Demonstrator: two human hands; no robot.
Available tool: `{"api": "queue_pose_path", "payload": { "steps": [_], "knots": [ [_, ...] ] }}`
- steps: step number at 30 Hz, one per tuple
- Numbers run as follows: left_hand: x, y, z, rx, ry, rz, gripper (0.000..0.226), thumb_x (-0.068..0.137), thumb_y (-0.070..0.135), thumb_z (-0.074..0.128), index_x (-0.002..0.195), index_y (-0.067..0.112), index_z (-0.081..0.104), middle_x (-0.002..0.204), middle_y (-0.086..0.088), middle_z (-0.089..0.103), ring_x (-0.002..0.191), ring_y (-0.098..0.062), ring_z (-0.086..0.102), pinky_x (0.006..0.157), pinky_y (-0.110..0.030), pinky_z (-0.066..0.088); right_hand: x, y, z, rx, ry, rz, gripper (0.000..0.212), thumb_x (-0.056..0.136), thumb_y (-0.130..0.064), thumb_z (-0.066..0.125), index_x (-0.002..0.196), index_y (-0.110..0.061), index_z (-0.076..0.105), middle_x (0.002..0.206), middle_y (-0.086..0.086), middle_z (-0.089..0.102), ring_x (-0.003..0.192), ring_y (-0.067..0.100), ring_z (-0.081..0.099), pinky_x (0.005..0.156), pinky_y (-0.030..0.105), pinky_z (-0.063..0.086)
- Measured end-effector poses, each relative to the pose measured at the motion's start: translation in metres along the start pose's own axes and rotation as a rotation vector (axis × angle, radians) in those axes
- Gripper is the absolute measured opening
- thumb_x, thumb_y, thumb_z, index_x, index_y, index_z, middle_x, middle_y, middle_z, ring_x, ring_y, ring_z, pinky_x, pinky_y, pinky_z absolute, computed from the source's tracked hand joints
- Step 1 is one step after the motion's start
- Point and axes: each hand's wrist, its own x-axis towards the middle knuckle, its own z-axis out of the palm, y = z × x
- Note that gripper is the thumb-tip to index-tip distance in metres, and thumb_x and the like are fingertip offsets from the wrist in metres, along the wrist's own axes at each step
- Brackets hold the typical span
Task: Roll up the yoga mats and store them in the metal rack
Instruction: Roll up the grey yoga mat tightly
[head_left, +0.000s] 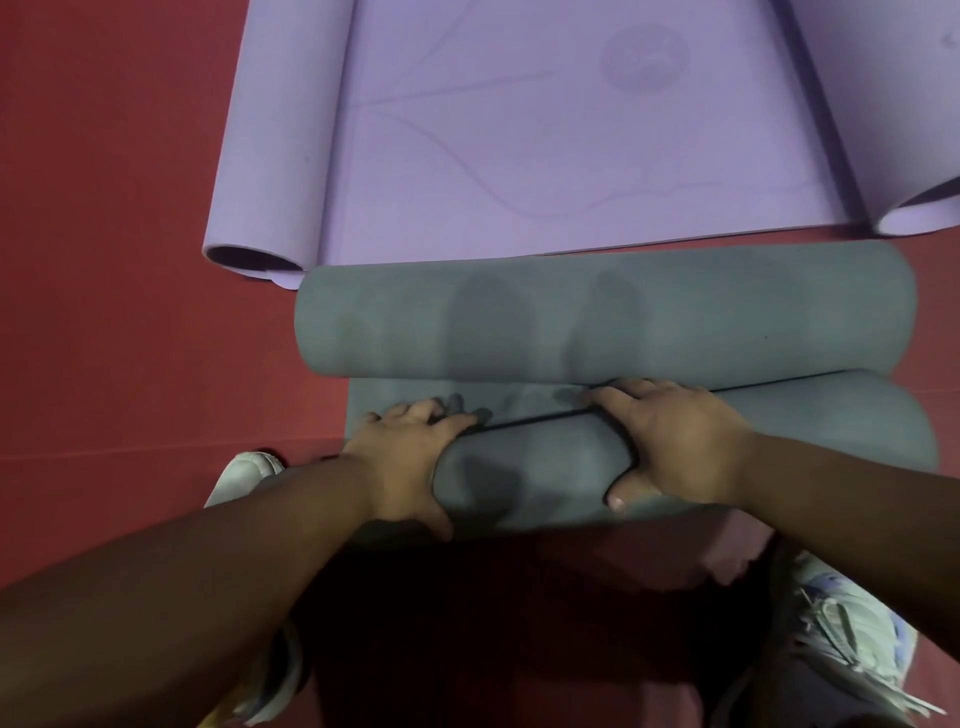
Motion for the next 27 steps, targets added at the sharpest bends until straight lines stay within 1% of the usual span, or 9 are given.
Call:
{"api": "queue_pose_path", "payload": {
  "steps": [7, 9, 11, 13, 15, 19, 22, 24, 27],
  "knots": [
    [-0.002, -0.015, -0.018, -0.081, 0.252, -0.085, 0.106, 0.065, 0.052, 0.087, 0.153, 0.044, 0.030, 0.141, 0.002, 0.042, 0.131, -0.026, 0.044, 0.103, -0.039, 0.040, 0.018, 0.012, -0.020, 0.099, 0.170, 0.021, 0.084, 0.078, -0.077, 0.056, 0.145, -0.029, 0.041, 0.136, 0.000, 0.063, 0.119, 0.024, 0.061, 0.113, 0.038, 0.031],
    [-0.007, -0.006, -0.009, -0.067, 0.254, 0.031, 0.092, 0.077, 0.034, 0.082, 0.154, 0.042, 0.033, 0.142, -0.001, 0.045, 0.130, -0.028, 0.046, 0.105, -0.037, 0.040, 0.022, 0.012, -0.027, 0.131, 0.094, 0.070, 0.079, 0.079, -0.075, 0.060, 0.142, -0.029, 0.044, 0.130, 0.002, 0.065, 0.117, 0.025, 0.061, 0.107, 0.036, 0.038],
    [-0.014, 0.009, 0.005, -0.049, 0.217, 0.075, 0.092, 0.082, 0.021, 0.071, 0.157, 0.043, 0.022, 0.145, -0.003, 0.038, 0.130, -0.026, 0.041, 0.105, -0.035, 0.041, 0.024, 0.011, -0.034, 0.160, -0.017, 0.113, 0.081, 0.071, -0.078, 0.067, 0.134, -0.030, 0.051, 0.125, 0.001, 0.066, 0.113, 0.026, 0.062, 0.095, 0.035, 0.048],
    [-0.019, 0.023, 0.015, -0.054, 0.196, 0.022, 0.098, 0.080, 0.023, 0.065, 0.158, 0.043, 0.010, 0.144, -0.004, 0.029, 0.130, -0.025, 0.034, 0.107, -0.035, 0.040, 0.026, 0.009, -0.038, 0.104, -0.067, 0.091, 0.081, 0.063, -0.082, 0.070, 0.124, -0.030, 0.056, 0.120, -0.002, 0.065, 0.107, 0.024, 0.063, 0.087, 0.034, 0.051],
    [-0.021, 0.032, 0.018, -0.088, 0.235, -0.007, 0.093, 0.078, 0.037, 0.062, 0.155, 0.043, 0.012, 0.143, -0.005, 0.028, 0.132, -0.026, 0.032, 0.108, -0.041, 0.037, 0.028, 0.006, -0.039, 0.073, -0.123, 0.082, 0.076, 0.070, -0.081, 0.064, 0.126, -0.031, 0.055, 0.124, -0.002, 0.063, 0.110, 0.023, 0.061, 0.086, 0.030, 0.047],
    [-0.019, 0.045, 0.027, -0.115, 0.236, 0.027, 0.082, 0.068, 0.045, 0.069, 0.138, 0.039, 0.025, 0.158, -0.001, 0.018, 0.148, -0.026, 0.020, 0.113, -0.055, 0.028, 0.033, 0.003, -0.034, 0.187, -0.260, 0.182, 0.085, 0.087, -0.083, 0.023, 0.149, -0.028, 0.042, 0.154, 0.003, 0.044, 0.141, 0.025, 0.040, 0.115, 0.036, 0.029],
    [-0.019, 0.058, 0.043, -0.080, 0.128, 0.100, 0.080, 0.076, 0.042, 0.073, 0.136, 0.034, 0.021, 0.165, 0.001, 0.002, 0.154, -0.025, 0.005, 0.119, -0.062, 0.014, 0.036, 0.008, -0.034, -0.062, 0.009, 0.189, 0.099, 0.073, -0.091, 0.007, 0.154, -0.037, 0.027, 0.166, 0.017, 0.012, 0.153, 0.036, 0.008, 0.119, 0.060, 0.009],
    [-0.017, 0.058, 0.046, -0.113, 0.154, 0.080, 0.079, 0.078, 0.036, 0.073, 0.140, 0.033, 0.023, 0.167, 0.004, -0.003, 0.155, -0.022, -0.001, 0.121, -0.060, 0.010, 0.038, 0.022, -0.046, -0.223, 0.244, 0.192, 0.091, 0.081, -0.084, 0.019, 0.153, -0.031, 0.036, 0.167, 0.020, -0.004, 0.154, 0.038, -0.009, 0.114, 0.073, 0.003],
    [-0.012, 0.042, 0.041, -0.228, 0.361, 0.083, 0.077, 0.072, 0.035, 0.072, 0.141, 0.036, 0.039, 0.164, -0.002, 0.018, 0.150, -0.028, 0.022, 0.117, -0.055, 0.024, 0.040, 0.039, -0.066, -0.182, 0.336, 0.282, 0.074, 0.087, -0.069, 0.040, 0.138, -0.018, 0.055, 0.162, 0.025, 0.018, 0.150, 0.043, 0.015, 0.115, 0.069, 0.018]
  ]
}}
